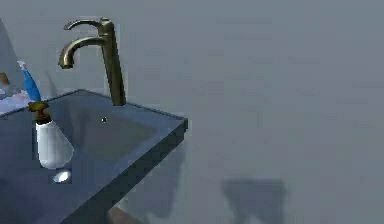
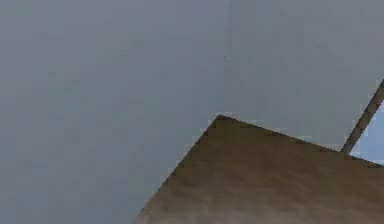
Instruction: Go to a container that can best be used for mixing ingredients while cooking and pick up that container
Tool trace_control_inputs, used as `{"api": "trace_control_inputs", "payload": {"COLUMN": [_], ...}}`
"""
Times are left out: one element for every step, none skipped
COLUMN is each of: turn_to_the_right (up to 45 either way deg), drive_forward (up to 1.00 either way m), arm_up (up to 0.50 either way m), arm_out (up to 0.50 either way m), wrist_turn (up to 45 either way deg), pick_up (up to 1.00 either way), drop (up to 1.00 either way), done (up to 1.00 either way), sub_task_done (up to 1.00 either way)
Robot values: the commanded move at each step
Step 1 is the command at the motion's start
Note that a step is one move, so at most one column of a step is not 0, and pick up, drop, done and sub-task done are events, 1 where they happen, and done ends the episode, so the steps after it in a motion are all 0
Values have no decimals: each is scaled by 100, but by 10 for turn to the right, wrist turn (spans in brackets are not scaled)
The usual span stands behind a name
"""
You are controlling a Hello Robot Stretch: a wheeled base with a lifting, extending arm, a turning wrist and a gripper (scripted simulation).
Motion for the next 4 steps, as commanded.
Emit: {"api": "trace_control_inputs", "payload": {"turn_to_the_right": [450,450,450,120], "drive_forward": [0,0,0,0], "arm_up": [0,0,0,0], "arm_out": [0,0,0,0], "wrist_turn": [0,0,0,0], "pick_up": [0,0,0,0], "drop": [0,0,0,0], "done": [0,0,0,0], "sub_task_done": [0,0,0,0]}}
